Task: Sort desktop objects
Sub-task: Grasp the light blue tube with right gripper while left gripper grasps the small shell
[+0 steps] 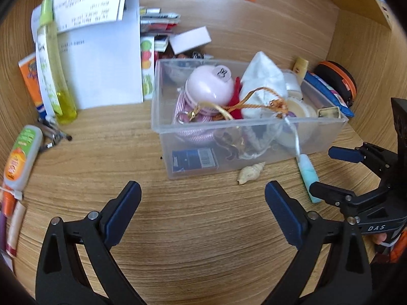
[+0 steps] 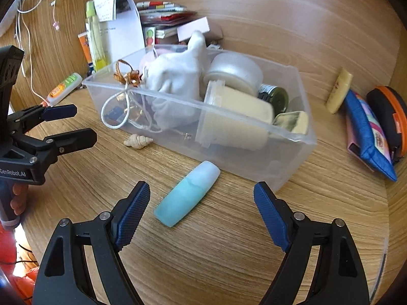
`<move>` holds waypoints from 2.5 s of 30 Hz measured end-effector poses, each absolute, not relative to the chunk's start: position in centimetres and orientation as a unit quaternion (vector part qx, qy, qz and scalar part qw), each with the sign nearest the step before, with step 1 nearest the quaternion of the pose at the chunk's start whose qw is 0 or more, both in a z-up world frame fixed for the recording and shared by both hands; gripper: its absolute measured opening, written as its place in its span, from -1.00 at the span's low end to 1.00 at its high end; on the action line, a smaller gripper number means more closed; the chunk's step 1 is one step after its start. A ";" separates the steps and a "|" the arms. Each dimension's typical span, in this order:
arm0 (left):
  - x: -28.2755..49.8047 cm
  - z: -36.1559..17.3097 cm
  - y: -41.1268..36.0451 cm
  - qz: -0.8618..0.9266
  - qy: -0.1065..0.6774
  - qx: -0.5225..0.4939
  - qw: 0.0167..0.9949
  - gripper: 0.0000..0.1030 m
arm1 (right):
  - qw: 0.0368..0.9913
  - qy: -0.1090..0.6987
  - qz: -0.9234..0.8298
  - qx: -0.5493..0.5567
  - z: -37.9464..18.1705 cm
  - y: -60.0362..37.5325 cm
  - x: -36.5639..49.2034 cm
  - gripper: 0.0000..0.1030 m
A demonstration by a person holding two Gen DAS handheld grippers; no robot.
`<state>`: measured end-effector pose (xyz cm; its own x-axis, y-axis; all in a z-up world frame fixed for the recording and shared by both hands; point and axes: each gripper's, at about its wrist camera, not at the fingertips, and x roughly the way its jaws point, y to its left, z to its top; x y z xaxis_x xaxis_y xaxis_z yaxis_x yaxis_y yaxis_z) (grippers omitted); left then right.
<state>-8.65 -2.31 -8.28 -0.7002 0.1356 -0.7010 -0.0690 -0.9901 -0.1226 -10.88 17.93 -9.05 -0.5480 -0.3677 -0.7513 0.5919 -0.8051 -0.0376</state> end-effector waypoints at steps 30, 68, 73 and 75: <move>-11.3 -8.7 2.8 0.911 -0.016 -0.406 0.063 0.92 | 0.314 0.141 -0.847 0.405 -9.9 18.9 -11.1 -0.56; -13.4 -9.6 5.5 0.898 -0.006 -0.432 0.084 -0.37 | 0.339 0.094 -0.862 0.366 -7.8 20.9 -9.3 -0.55; -12.9 -9.4 5.4 0.899 -0.008 -0.429 0.090 -0.42 | 0.332 0.060 -0.867 0.368 -7.5 22.0 -10.1 -0.55; -12.3 -9.2 5.3 0.902 -0.007 -0.422 0.091 -0.52 | 0.331 0.050 -0.867 0.370 -7.4 22.3 -10.3 -0.55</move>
<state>-12.34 5.26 -9.15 -0.6266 0.1694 -0.7607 -0.1572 -0.9835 -0.0895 -10.32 22.32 -7.41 -0.5074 -0.5374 -0.6736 0.6113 -0.7754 0.1582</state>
